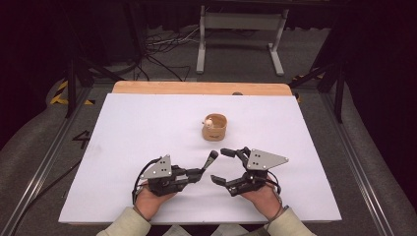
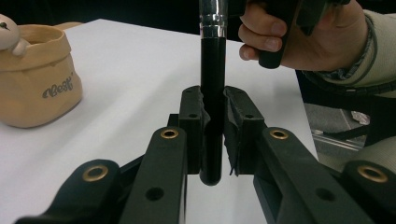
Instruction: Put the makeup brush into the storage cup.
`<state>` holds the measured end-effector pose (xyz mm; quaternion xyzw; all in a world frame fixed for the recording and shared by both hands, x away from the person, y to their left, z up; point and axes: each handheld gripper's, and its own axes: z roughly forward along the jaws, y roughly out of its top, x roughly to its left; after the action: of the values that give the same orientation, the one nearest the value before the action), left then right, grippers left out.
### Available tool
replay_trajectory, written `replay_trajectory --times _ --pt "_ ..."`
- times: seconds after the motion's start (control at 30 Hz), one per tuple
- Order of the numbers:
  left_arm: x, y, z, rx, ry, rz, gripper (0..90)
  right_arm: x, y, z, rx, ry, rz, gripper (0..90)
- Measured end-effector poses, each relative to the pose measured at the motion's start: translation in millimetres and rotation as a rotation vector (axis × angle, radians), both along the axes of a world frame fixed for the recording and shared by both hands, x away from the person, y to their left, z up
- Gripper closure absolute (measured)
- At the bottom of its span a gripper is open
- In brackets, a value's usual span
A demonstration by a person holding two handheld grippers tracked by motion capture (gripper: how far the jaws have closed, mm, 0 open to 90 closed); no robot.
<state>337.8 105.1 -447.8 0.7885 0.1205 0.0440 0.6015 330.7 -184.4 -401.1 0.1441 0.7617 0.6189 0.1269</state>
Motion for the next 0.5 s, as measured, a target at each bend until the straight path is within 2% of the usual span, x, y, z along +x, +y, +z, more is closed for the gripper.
replay_trajectory --times 0.17,0.3,0.5 --pt "-1.6 -1.5 -0.2 0.016 -0.013 0.005 78.5 3.8 10.4 -2.7 0.011 0.032 0.032 28.9" --pt "-2.5 -2.5 -0.1 0.023 -0.024 0.003 78.6 4.9 12.5 -2.6 0.020 0.046 0.042 43.9" --pt "-3.2 -2.8 0.1 0.026 -0.032 0.008 78.5 7.2 12.2 -3.6 0.028 0.052 0.045 52.2"
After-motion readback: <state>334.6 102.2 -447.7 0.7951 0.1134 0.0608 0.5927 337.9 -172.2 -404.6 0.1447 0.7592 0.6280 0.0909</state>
